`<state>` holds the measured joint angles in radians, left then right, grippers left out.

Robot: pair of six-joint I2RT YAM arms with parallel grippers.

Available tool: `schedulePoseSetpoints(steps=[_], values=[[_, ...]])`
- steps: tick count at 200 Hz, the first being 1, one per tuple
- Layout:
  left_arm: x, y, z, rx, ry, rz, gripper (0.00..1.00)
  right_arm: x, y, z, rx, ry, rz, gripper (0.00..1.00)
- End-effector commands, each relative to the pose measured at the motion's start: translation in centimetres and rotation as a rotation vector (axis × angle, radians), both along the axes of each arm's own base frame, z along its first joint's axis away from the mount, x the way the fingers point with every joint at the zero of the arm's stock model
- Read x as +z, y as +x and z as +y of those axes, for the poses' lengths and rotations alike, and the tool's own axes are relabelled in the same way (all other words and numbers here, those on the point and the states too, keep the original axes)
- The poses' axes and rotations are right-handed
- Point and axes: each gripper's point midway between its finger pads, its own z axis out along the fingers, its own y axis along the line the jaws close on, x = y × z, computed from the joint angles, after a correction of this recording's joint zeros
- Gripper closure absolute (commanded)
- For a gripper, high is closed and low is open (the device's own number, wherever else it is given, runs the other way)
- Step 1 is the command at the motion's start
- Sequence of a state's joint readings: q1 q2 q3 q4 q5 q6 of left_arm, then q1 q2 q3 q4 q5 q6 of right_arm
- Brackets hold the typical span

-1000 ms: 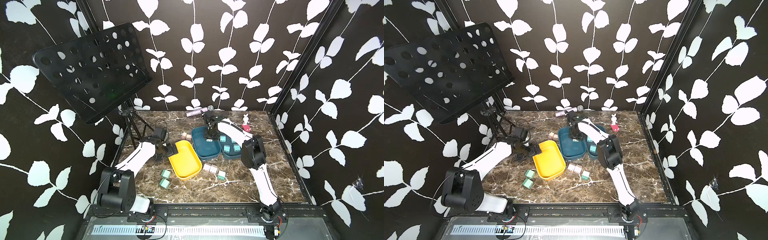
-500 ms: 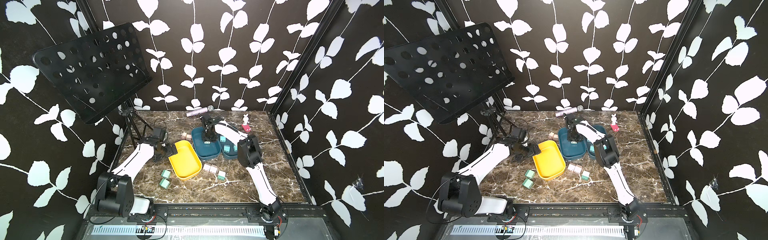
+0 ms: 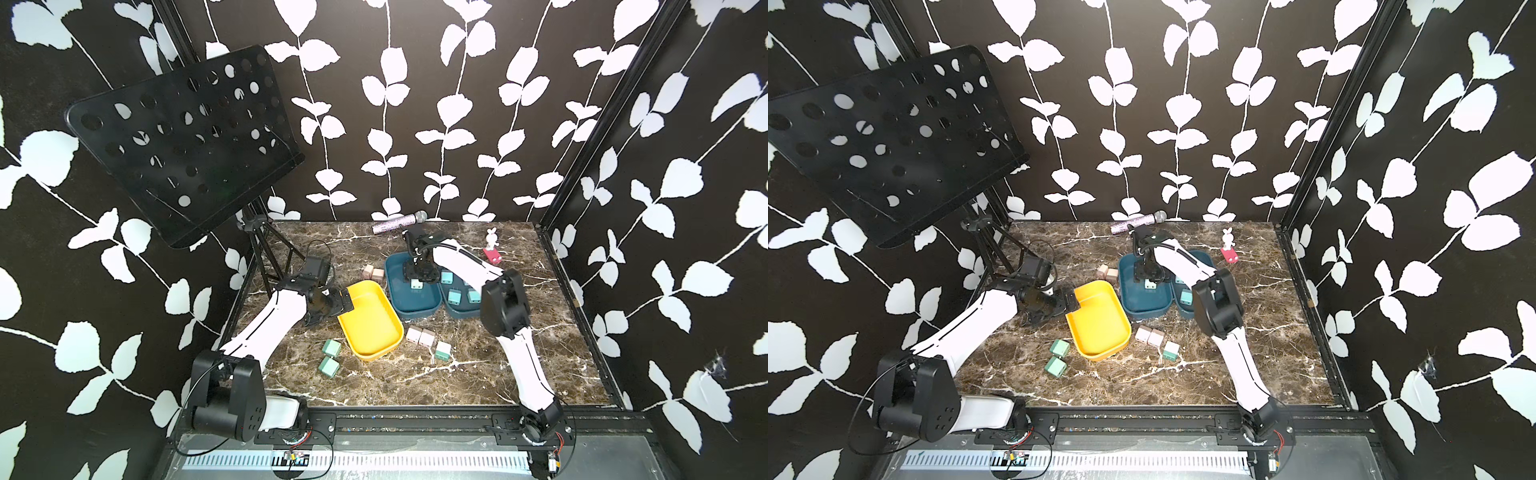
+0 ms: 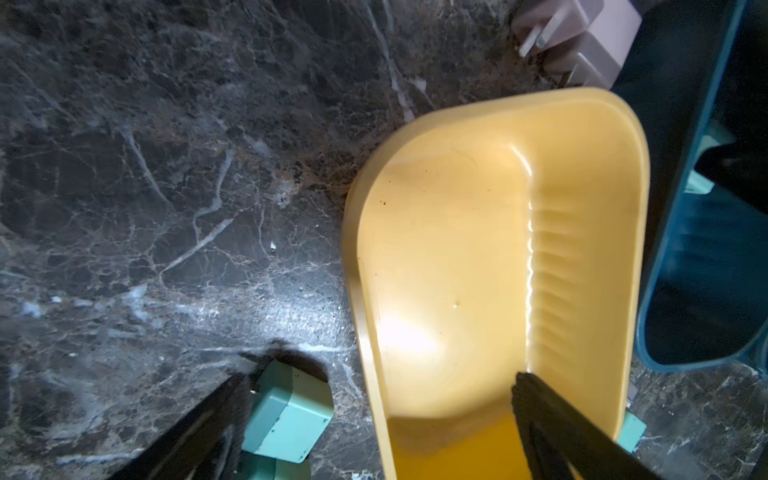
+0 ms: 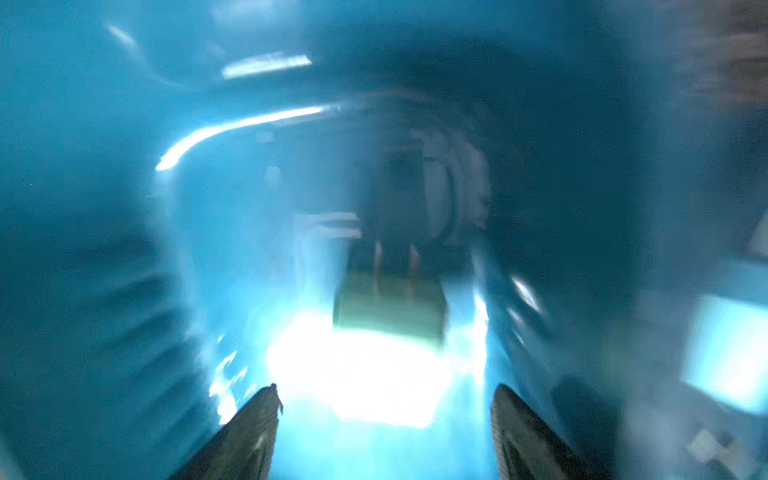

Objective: Place the plugs by color into the storage box
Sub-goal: Place the plug in the storage box.

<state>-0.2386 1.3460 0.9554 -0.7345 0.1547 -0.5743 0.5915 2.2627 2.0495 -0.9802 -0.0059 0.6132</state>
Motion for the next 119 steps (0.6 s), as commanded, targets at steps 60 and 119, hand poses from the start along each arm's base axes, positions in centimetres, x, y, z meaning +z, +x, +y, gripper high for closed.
schedulePoseSetpoints(steps=[60,119], values=[[-1.5,-0.3,-0.1,0.009,-0.016,0.03,0.01,3.6,-14.5,-4.2,-0.205,0.089,0.029,0.22],[-2.0,-0.1,-0.3,0.0,-0.022,0.037,0.01,-2.1,-19.0,-6.3,-0.269,0.05,0.096,0.24]])
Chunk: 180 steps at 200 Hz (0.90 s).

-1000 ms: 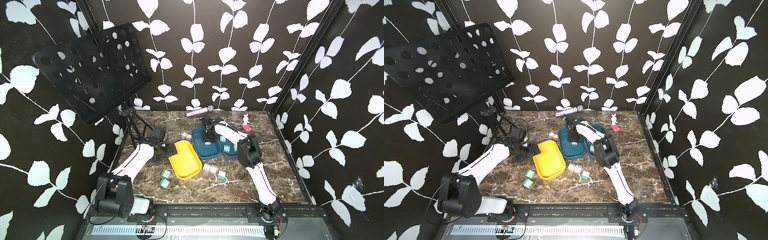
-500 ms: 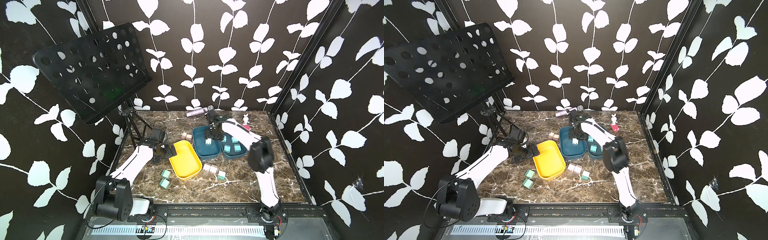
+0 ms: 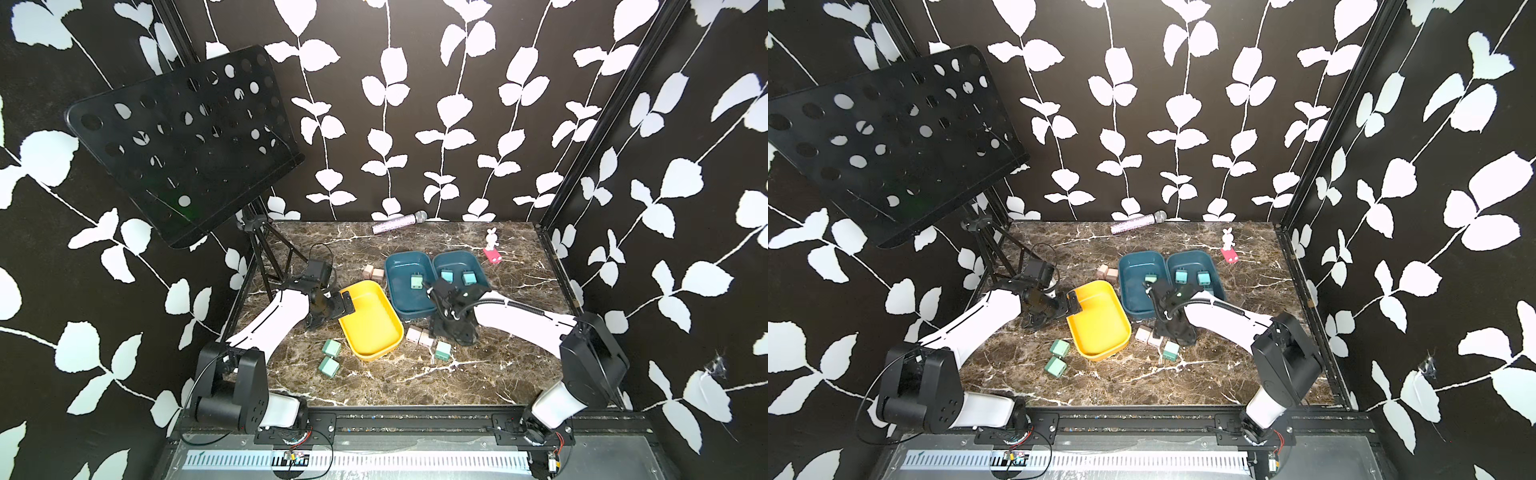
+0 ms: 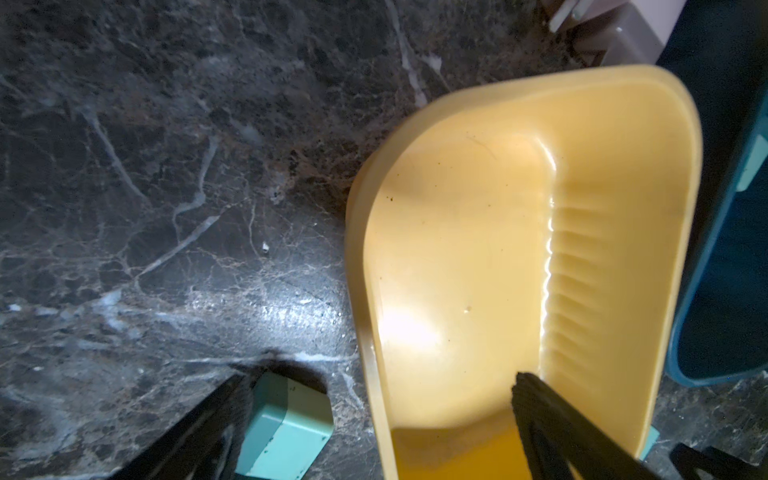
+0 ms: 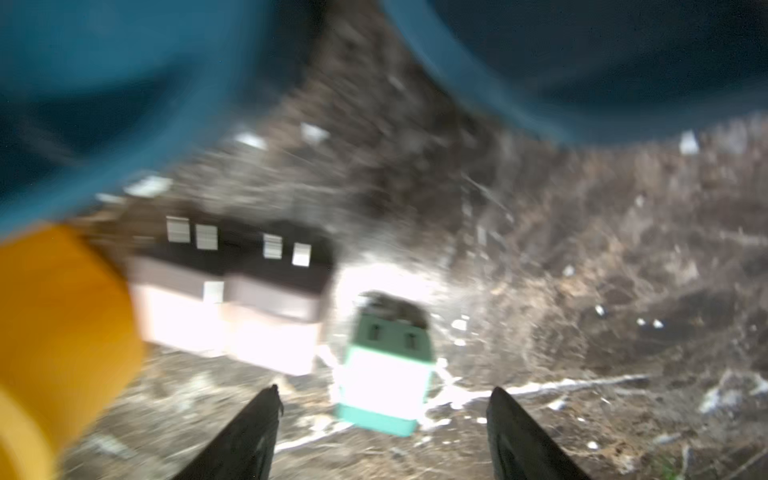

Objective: Place the plugs by color into the storage box
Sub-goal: Place the plug in the storage box, then pick up the plug from the center of the board.

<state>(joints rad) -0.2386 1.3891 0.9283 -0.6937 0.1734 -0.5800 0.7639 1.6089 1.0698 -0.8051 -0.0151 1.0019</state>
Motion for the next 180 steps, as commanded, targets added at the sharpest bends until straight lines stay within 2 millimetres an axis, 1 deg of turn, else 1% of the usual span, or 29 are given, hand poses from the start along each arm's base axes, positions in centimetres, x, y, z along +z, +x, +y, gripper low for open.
schedulePoseSetpoints(steps=[1,12,14,17,36,94,111,126,137,155,160,162,164,180], values=[[-0.3,-0.2,0.0,0.001,-0.01,0.003,0.01,0.6,1.3,0.9,-0.067,0.054,-0.07,0.24],[-0.3,-0.3,0.0,-0.002,-0.009,0.006,0.01,0.2,1.3,0.9,-0.071,0.055,-0.069,0.24],[-0.3,-0.3,0.1,-0.001,-0.01,0.006,0.01,-0.4,1.2,0.8,-0.071,0.041,-0.055,0.24],[-0.3,-0.3,0.1,-0.001,-0.008,0.006,0.01,-0.8,1.2,0.8,-0.072,0.035,-0.048,0.24],[-0.4,-0.6,0.1,-0.004,-0.007,0.007,0.01,-2.0,1.0,0.8,-0.077,0.02,-0.027,0.25],[-0.7,-0.8,0.2,-0.005,-0.006,0.016,0.01,-5.0,0.1,0.3,-0.117,0.008,0.016,0.3],[-0.8,-0.8,0.1,-0.006,-0.007,0.018,0.01,-5.6,-0.2,0.2,-0.122,0.008,0.027,0.32],[-0.8,-0.8,0.1,-0.008,-0.006,0.018,0.01,-5.4,-0.4,0.0,-0.126,0.011,0.026,0.32],[-0.6,-0.8,0.1,-0.009,-0.005,0.013,0.01,-4.9,-0.4,-0.1,-0.13,0.017,0.014,0.33],[-0.6,-0.8,0.2,-0.011,-0.002,0.014,0.01,-3.4,-0.4,-0.6,-0.13,0.026,-0.019,0.32],[-0.6,-0.8,0.2,-0.01,-0.003,0.016,0.01,-3.3,-0.5,-0.8,-0.129,0.015,-0.017,0.32],[-0.6,-0.8,0.2,-0.011,-0.003,0.015,0.01,-2.5,-0.3,-0.7,-0.13,0.029,-0.034,0.32],[-0.6,-0.8,0.2,-0.011,-0.001,0.015,0.01,-2.2,-0.3,-0.8,-0.13,0.031,-0.04,0.33],[-0.7,-0.8,0.2,-0.008,-0.003,0.016,0.01,-0.8,-0.3,-1.4,-0.132,0.028,-0.069,0.32]])
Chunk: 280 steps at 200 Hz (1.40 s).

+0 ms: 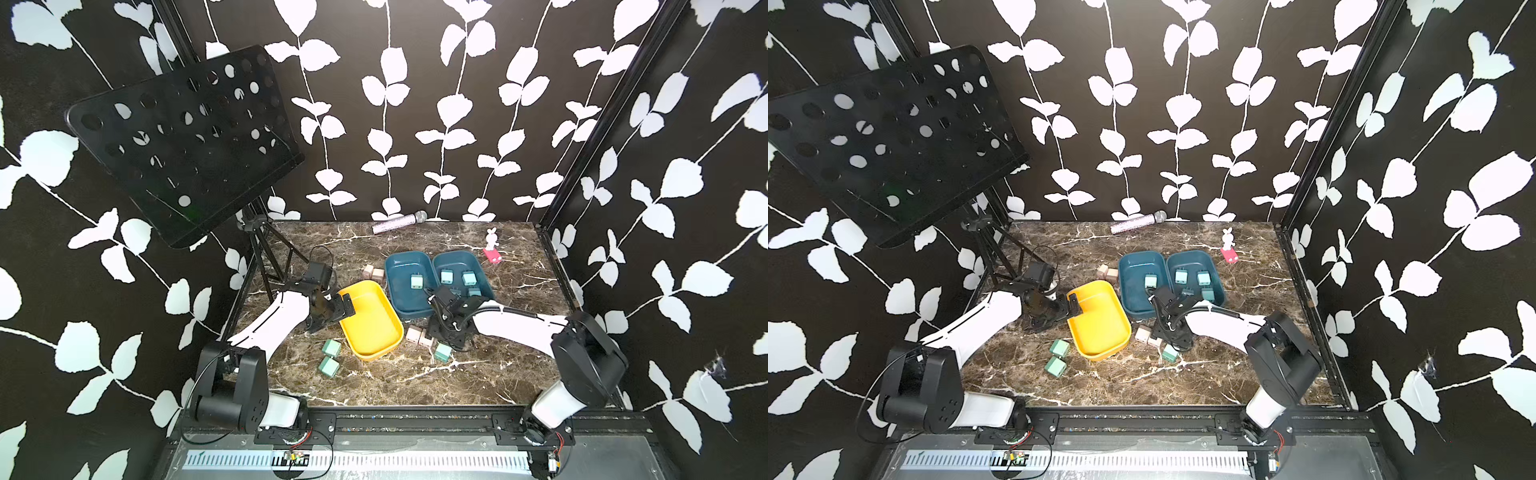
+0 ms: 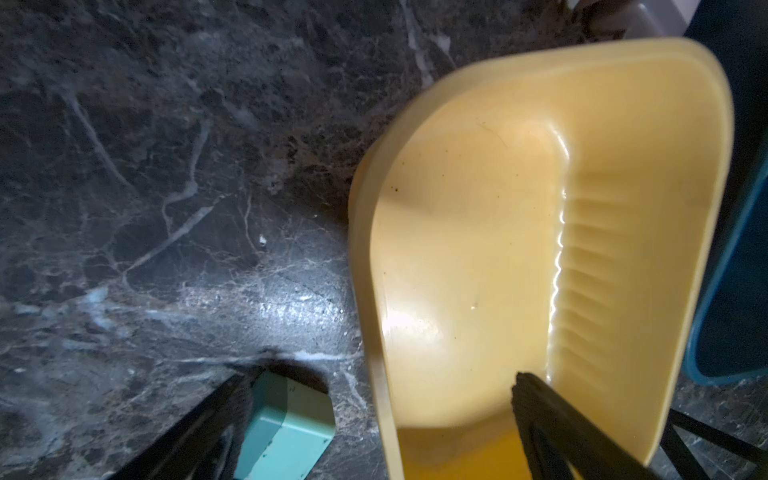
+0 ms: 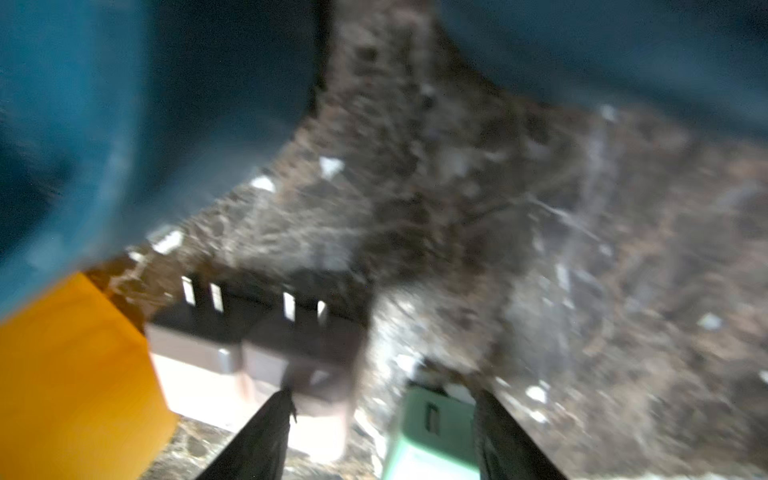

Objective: Place the plugs by color into the storage box
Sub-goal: Pick up the plug from the center of the board.

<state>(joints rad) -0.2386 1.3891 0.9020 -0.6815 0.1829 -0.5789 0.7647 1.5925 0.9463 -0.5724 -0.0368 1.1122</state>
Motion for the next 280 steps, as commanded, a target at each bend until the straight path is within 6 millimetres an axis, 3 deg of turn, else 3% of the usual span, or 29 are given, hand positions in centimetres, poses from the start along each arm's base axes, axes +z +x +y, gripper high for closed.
schedulePoseSetpoints(steps=[1,31,74,178,229,280], values=[[0.0,-0.2,0.2,-0.002,0.001,-0.001,0.01,1.3,-1.2,-2.9,-0.034,-0.089,-0.002,0.32],[0.0,-0.1,0.1,0.001,-0.007,-0.002,0.01,2.2,-1.9,-3.7,-0.051,-0.081,-0.015,0.32],[-0.2,-0.1,0.0,0.003,-0.01,0.003,0.01,0.4,-3.0,-3.6,-0.089,-0.047,0.026,0.31],[-0.1,-0.6,0.2,0.0,-0.003,0.005,0.01,-1.8,-1.5,-1.7,-0.092,-0.041,0.051,0.31],[-0.3,-0.6,0.2,-0.001,-0.006,0.007,0.01,-2.7,-3.1,-2.1,-0.082,-0.057,0.089,0.38],[-0.5,-0.5,0.0,-0.004,-0.01,0.012,0.01,-2.9,-4.6,-1.4,-0.087,-0.052,0.104,0.34]])
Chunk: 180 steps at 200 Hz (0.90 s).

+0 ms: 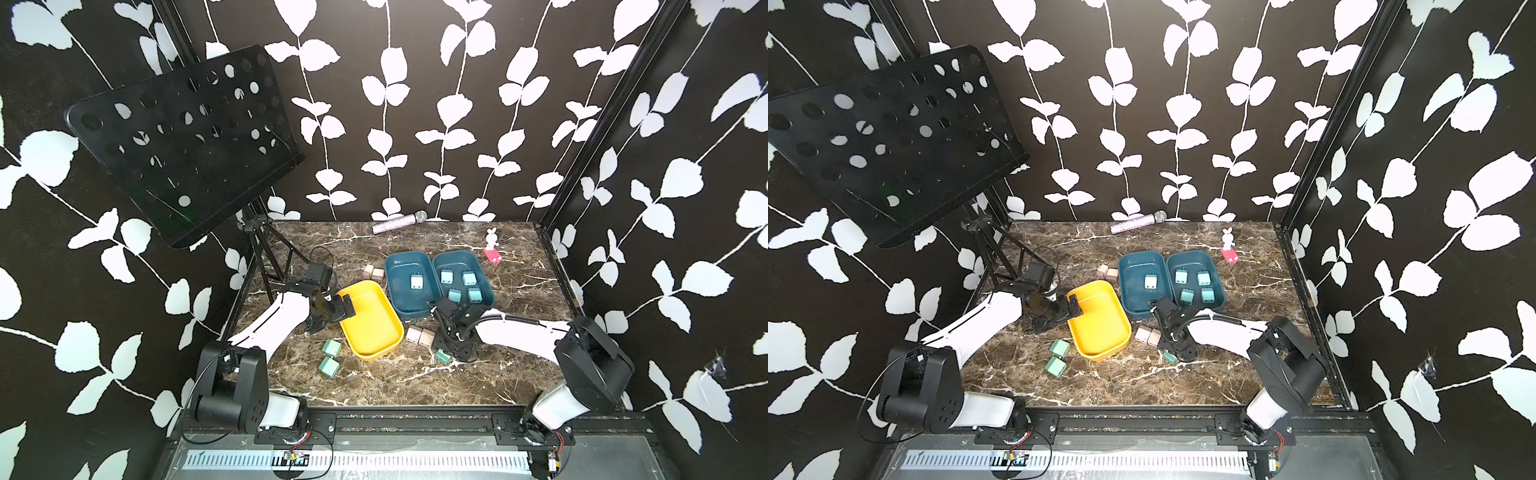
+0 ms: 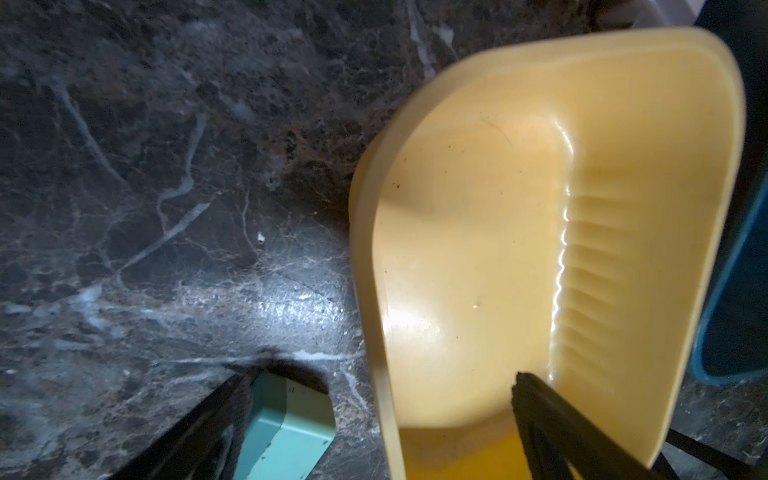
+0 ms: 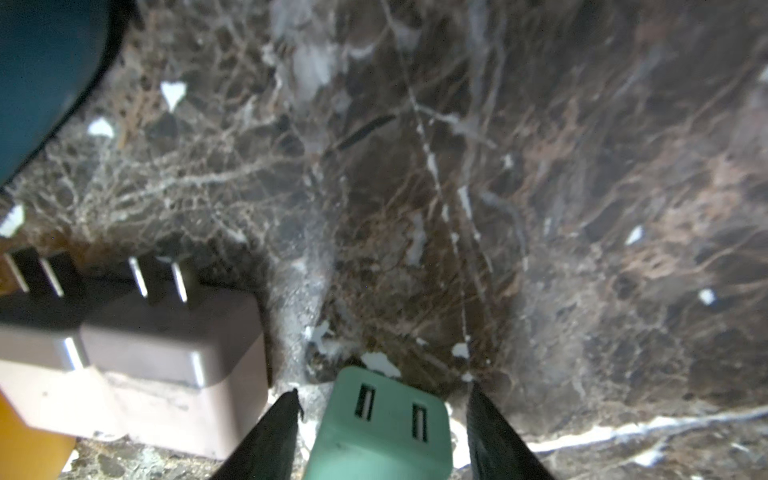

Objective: Place the plugs by color into the storage box
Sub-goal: Pick up the plug from the center of the board.

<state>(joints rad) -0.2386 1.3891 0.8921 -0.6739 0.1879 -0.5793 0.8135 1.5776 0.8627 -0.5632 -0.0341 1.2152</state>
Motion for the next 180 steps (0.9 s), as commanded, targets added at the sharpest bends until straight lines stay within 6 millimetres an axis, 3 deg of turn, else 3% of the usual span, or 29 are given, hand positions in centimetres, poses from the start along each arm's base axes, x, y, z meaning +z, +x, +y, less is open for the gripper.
schedulePoseSetpoints(steps=[1,28,66,92,116,136,165,180], values=[[-0.3,-0.3,0.0,-0.004,-0.006,0.008,0.01,-1.1,-1.8,-0.6,-0.036,-0.024,0.049,0.34],[-0.4,-0.2,0.0,-0.004,-0.01,0.011,0.01,-1.4,-1.9,-0.3,-0.043,-0.023,0.051,0.36],[-0.5,-0.2,0.0,-0.012,-0.008,0.013,0.01,-1.7,-1.9,-0.2,-0.061,-0.01,0.049,0.55],[-0.4,-0.1,-0.1,-0.017,-0.009,0.01,0.01,-1.3,-2.0,-0.7,-0.07,-0.027,0.046,0.6],[-0.4,0.0,-0.1,-0.019,-0.007,0.008,0.01,0.8,-1.5,-1.1,-0.074,-0.028,0.017,0.61],[-0.3,0.3,-0.2,-0.021,-0.005,0.007,0.01,4.0,-0.1,-0.6,-0.058,-0.016,-0.03,0.61],[0.0,0.7,-0.3,-0.026,-0.005,0.001,0.01,8.5,4.1,1.5,0.001,0.015,-0.1,0.61],[0.0,0.9,-0.3,-0.029,-0.004,0.001,0.01,9.2,6.8,2.8,0.037,0.021,-0.106,0.61]])
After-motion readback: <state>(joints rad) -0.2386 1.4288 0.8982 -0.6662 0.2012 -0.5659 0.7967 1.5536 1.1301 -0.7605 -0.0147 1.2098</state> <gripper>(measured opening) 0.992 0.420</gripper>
